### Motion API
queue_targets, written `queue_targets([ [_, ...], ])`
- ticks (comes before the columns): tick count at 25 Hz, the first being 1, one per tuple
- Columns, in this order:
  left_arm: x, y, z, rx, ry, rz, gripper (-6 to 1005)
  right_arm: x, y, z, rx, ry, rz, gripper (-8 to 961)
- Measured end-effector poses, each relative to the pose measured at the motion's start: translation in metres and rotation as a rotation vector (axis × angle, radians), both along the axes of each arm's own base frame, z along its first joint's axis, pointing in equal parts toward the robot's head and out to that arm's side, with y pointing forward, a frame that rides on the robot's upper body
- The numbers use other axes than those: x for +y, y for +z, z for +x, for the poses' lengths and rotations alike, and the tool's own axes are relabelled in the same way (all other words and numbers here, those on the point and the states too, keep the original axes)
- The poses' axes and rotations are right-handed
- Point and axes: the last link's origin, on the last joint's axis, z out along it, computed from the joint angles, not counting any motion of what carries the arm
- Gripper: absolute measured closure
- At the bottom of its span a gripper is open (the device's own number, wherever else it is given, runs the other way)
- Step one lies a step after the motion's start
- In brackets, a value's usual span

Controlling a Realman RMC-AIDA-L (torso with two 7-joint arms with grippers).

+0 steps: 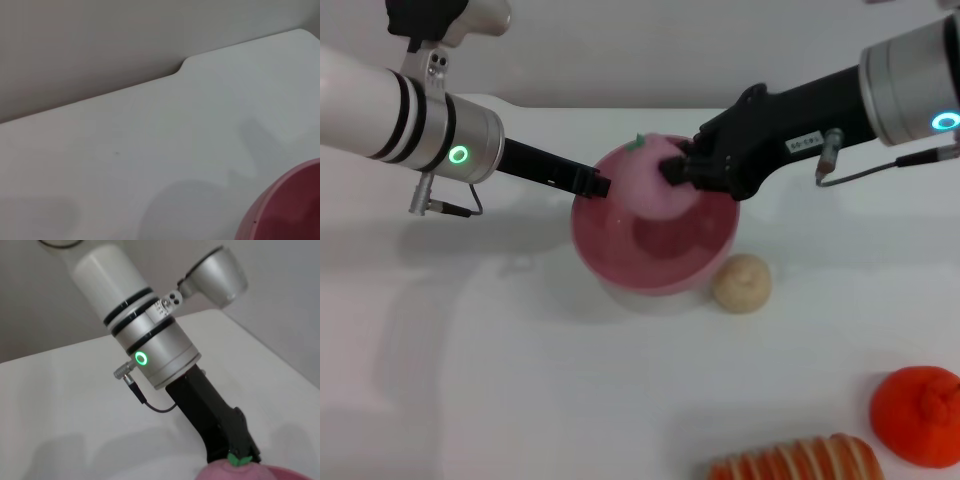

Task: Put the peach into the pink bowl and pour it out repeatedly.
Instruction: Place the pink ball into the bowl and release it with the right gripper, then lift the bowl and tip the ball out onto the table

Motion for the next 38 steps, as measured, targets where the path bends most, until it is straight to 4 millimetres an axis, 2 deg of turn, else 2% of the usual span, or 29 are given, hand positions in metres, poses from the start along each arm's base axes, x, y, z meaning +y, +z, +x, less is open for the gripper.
queue_targets([
  [4, -0.001, -0.002, 0.001, 0.002, -0.006, -0.007, 954, 0.004, -0.006, 0.005, 0.003, -0.020, -0.010, 911],
  [12, -0.001, -0.003, 0.001, 0.004, -0.009, -0.008, 954, 0.003, -0.002, 0.014, 0.021, -0.049, 0.006, 630],
  [16, 0.000, -0.002, -0.001, 0.002, -0.011, 0.004, 954, 0.003, 0.011, 0.024, 0.075, -0.071, 0.054, 480],
  [17, 0.000, -0.002, -0.001, 0.001, -0.016, 0.010, 954, 0.002, 0.023, 0.033, 0.156, -0.068, 0.089, 453],
  [19, 0.002, -0.001, -0.001, 0.001, -0.035, 0.029, 954, 0.000, 0.029, 0.038, 0.213, -0.061, 0.104, 453],
  [23, 0.009, 0.000, 0.003, -0.019, -0.080, 0.088, 954, -0.011, 0.066, 0.074, 0.507, -0.011, 0.222, 453],
  [26, 0.014, -0.002, 0.006, -0.037, -0.141, 0.142, 954, -0.024, 0.093, 0.119, 0.663, 0.061, 0.485, 453],
  [31, 0.015, -0.014, 0.016, -0.105, -0.253, 0.265, 954, -0.038, 0.112, 0.178, 0.729, 0.032, 0.812, 453],
  [38, -0.007, -0.053, 0.026, -0.130, -0.379, 0.347, 955, -0.055, 0.131, 0.222, 0.741, -0.095, 1.006, 452],
])
